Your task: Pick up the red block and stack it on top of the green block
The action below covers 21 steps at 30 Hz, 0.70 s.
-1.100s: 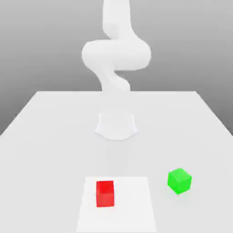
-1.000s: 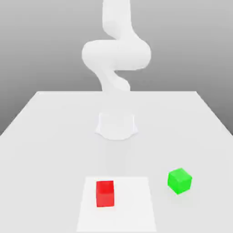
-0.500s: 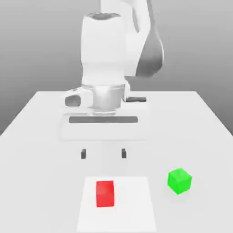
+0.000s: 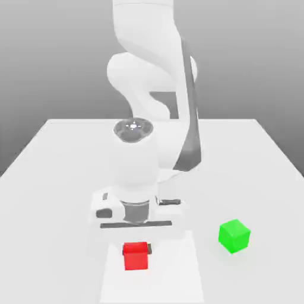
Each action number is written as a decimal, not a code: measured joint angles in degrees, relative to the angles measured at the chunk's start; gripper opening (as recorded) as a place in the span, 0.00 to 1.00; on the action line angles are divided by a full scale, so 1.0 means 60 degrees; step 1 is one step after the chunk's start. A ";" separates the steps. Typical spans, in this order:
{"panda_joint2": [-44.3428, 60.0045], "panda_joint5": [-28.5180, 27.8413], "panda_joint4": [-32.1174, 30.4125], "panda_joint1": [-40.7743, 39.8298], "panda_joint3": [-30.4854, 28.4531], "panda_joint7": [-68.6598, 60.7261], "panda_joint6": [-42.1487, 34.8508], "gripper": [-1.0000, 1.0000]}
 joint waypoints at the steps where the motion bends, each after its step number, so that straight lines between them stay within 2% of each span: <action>1: -0.0117 -0.0018 -0.0018 0.0007 -0.0014 0.0013 -0.0100 0.00; 7: -0.1954 -0.0349 -0.0289 0.0092 -0.0139 0.0239 -0.1664 0.00; 18: -0.3615 -0.0057 -0.0735 0.3731 0.1656 -0.1919 -0.2861 0.00; 21: -0.3049 -0.0331 -0.0733 0.3886 0.1843 -0.1891 -0.2306 0.00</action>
